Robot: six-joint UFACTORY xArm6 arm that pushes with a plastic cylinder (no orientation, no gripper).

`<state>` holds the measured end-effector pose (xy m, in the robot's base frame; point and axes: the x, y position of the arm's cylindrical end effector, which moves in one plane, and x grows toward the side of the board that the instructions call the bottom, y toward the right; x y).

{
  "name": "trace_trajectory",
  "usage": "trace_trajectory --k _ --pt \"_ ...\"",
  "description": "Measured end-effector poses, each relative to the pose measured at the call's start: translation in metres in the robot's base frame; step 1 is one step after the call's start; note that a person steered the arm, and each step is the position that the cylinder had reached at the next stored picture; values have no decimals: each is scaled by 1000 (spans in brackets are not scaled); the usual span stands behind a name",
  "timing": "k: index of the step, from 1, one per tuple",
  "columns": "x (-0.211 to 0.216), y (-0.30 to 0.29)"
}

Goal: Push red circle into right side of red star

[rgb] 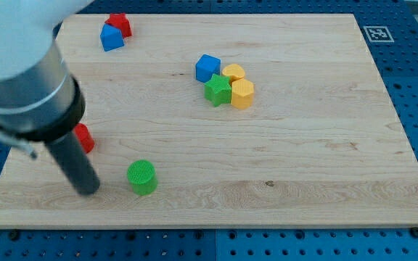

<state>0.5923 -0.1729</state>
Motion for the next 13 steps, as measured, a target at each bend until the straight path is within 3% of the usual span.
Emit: trace_trajectory --k 1,2,3,4,6,7,8,9,11,12,13 --pt "-20 -27" --pt "-106 -18" --pt "-183 30" --pt "-184 32" --pt "-85 -22" --pt "-105 -61" --pt "-182 -29" --pt "-225 26" --pt "-196 0" --pt "-208 -3" --pt "-223 43"
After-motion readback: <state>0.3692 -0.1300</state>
